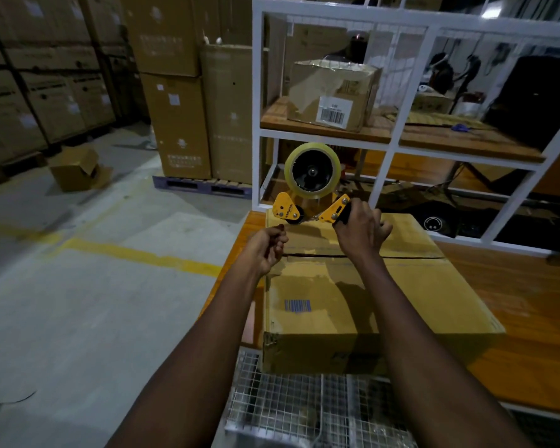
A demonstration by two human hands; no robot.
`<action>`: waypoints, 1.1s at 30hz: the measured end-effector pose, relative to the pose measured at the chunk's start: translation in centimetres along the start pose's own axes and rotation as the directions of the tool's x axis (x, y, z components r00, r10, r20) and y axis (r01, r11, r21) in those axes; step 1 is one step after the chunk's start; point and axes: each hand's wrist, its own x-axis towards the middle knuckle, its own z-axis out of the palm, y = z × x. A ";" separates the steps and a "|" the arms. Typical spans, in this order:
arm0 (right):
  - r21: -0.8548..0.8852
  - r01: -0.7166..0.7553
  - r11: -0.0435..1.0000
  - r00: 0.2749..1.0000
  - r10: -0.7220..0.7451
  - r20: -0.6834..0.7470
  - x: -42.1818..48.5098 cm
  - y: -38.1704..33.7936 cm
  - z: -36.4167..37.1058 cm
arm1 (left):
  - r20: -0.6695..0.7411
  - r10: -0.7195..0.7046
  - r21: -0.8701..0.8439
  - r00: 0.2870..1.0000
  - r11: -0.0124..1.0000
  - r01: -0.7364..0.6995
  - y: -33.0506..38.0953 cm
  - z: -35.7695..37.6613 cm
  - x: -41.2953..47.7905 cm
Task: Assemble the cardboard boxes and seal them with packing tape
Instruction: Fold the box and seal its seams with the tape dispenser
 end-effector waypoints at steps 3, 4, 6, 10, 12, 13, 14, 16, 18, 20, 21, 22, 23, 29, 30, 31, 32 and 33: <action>0.025 0.000 1.000 1.000 0.000 0.009 -0.6 1.0 0.6 | -0.083 0.098 0.143 0.992 0.986 -0.086 0.3 -2.4 0.2; 0.033 -0.009 0.999 1.000 0.009 0.005 -0.6 1.4 0.7 | -0.107 0.119 0.178 0.987 0.979 -0.098 0.4 -3.5 0.3; 0.044 -0.026 0.999 1.000 0.025 0.014 -0.3 2.4 0.8 | -0.141 0.160 0.256 0.977 0.959 -0.120 0.7 -5.9 0.5; 0.050 -0.008 0.999 0.998 0.004 0.064 -0.2 3.3 1.8 | -0.117 0.242 0.445 0.963 0.880 -0.167 0.8 -7.8 0.8; 0.039 -0.004 0.999 0.996 0.000 0.086 -0.5 3.3 2.6 | -0.134 0.255 0.490 0.958 0.857 -0.160 0.6 -8.2 1.4; 0.032 -0.004 0.999 0.995 0.001 0.096 -0.6 3.3 3.0 | -0.140 0.257 0.509 0.956 0.847 -0.154 0.4 -8.4 1.7; 0.027 -0.004 1.000 0.995 0.001 0.103 -0.8 3.3 3.3 | -0.145 0.260 0.525 0.954 0.838 -0.148 0.3 -8.6 2.0; 0.025 0.011 1.000 0.995 -0.013 0.102 -1.1 3.4 3.9 | -0.148 0.283 0.552 0.948 0.819 -0.158 -0.1 -9.1 2.6; 0.003 0.024 1.000 0.995 -0.024 0.099 -1.2 3.3 4.4 | -0.156 0.296 0.572 0.943 0.805 -0.158 -0.5 -9.5 3.0; -0.024 0.029 0.999 0.994 -0.027 0.102 -1.2 3.3 4.7 | -0.160 0.287 0.586 0.944 0.798 -0.144 -1.0 -9.8 3.5; -0.034 0.031 0.999 0.994 -0.027 0.103 -1.2 3.4 4.8 | -0.157 0.280 0.590 0.947 0.796 -0.137 -1.3 -10.0 3.8; -0.042 0.030 0.999 0.995 -0.025 0.101 -1.1 3.4 4.8 | -0.154 0.271 0.593 0.950 0.795 -0.131 -1.6 -10.0 4.2; -0.050 0.029 0.998 0.995 -0.024 0.096 -1.0 3.5 4.9 | -0.154 0.262 0.594 0.953 0.795 -0.122 -1.8 -10.0 4.5; -0.095 0.048 0.994 0.995 -0.039 0.087 -0.9 3.9 5.0 | -0.144 0.243 0.602 0.959 0.791 -0.110 -3.1 -9.7 5.7; -0.110 0.053 0.993 0.995 -0.043 0.096 -0.9 4.1 5.1 | -0.130 0.239 0.610 0.962 0.785 -0.112 -3.6 -9.6 5.8; -0.125 0.058 0.991 0.994 -0.045 0.104 -1.0 4.2 5.2 | -0.116 0.241 0.626 0.963 0.771 -0.117 -4.1 -9.5 5.9; -0.137 0.060 0.989 0.993 -0.045 0.113 -1.1 4.4 5.4 | -0.110 0.254 0.650 0.961 0.750 -0.124 -4.7 -9.4 6.2; -0.146 0.060 0.987 0.992 -0.043 0.121 -1.3 4.5 5.6 | -0.106 0.272 0.685 0.956 0.717 -0.128 -5.3 -9.1 6.4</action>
